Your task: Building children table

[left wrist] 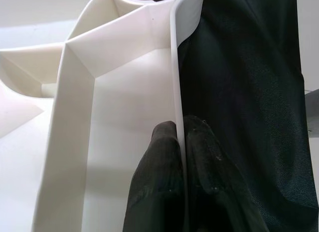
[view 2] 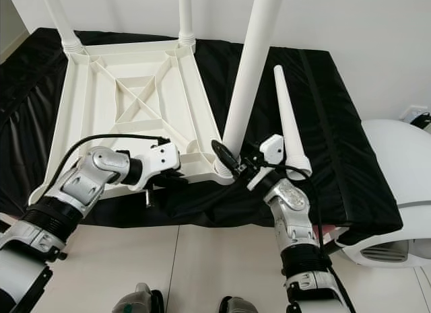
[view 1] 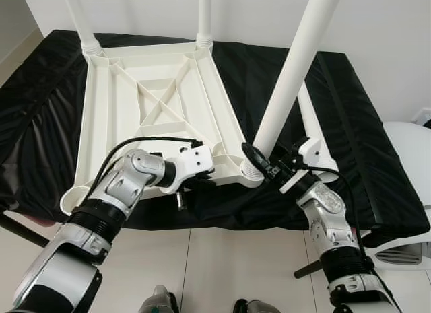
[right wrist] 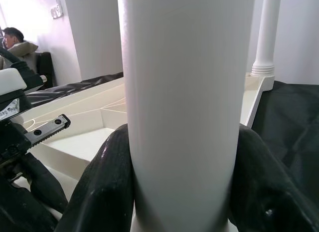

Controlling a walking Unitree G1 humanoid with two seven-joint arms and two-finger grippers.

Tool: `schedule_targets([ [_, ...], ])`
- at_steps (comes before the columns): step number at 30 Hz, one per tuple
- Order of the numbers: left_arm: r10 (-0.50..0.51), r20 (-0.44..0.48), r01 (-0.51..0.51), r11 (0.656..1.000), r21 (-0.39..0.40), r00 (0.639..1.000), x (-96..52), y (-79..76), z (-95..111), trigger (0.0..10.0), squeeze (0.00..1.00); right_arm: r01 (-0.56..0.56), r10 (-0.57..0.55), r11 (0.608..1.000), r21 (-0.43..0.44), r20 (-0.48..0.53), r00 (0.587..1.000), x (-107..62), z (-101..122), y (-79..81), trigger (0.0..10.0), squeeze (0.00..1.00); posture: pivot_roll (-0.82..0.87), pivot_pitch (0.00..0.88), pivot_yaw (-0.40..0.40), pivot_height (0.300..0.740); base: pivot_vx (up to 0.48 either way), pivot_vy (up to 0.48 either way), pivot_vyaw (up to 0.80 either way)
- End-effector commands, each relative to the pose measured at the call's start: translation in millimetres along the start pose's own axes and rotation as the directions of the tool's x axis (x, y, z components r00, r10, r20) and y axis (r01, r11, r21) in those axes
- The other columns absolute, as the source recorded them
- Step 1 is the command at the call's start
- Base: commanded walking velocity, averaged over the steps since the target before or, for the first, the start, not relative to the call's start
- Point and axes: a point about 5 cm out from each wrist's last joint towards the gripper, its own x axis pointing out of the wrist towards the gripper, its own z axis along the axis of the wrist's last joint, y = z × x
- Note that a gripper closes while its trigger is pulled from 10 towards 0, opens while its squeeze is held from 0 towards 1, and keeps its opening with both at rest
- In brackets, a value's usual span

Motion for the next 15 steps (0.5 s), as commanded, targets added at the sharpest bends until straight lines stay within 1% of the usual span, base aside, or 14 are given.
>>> schedule_targets([
  [1, 0.01, 0.014, -0.01, 0.999, 0.042, 1.0, -0.3, 0.8, 7.8, 10.0, 0.0, 0.019, -0.005, 0.997, 0.077, -0.17, 0.985, -21.3, -35.2, 9.4, 10.0, 0.0, 0.03, 0.085, -0.002, 0.74, 0.0, 0.0, 0.0],
  [2, 0.011, 0.015, -0.012, 0.999, 0.044, 1.0, -0.3, 0.7, 8.1, 10.0, 0.0, 0.05, -0.034, 0.995, 0.091, -0.171, 0.985, -23.2, -36.6, 8.9, 10.0, 0.0, 0.03, 0.081, -0.005, 0.74, 0.0, 0.0, 0.0],
  [7, 0.01, 0.016, -0.011, 0.999, 0.044, 1.0, -0.3, 0.4, 8.2, 10.0, 0.0, 0.071, -0.053, 0.992, 0.103, -0.166, 0.985, -23.4, -35.9, 9.1, 10.0, 0.0, 0.03, 0.078, -0.006, 0.74, 0.0, 0.0, 0.0],
  [15, 0.008, 0.019, -0.009, 0.999, 0.045, 1.0, 0.4, -0.4, 8.6, 10.0, 0.0, 0.151, -0.136, 0.985, 0.088, -0.161, 0.978, -26.3, -36.5, 11.7, 10.0, 0.0, 0.02, 0.073, -0.008, 0.74, 0.0, 0.0, 0.0],
])
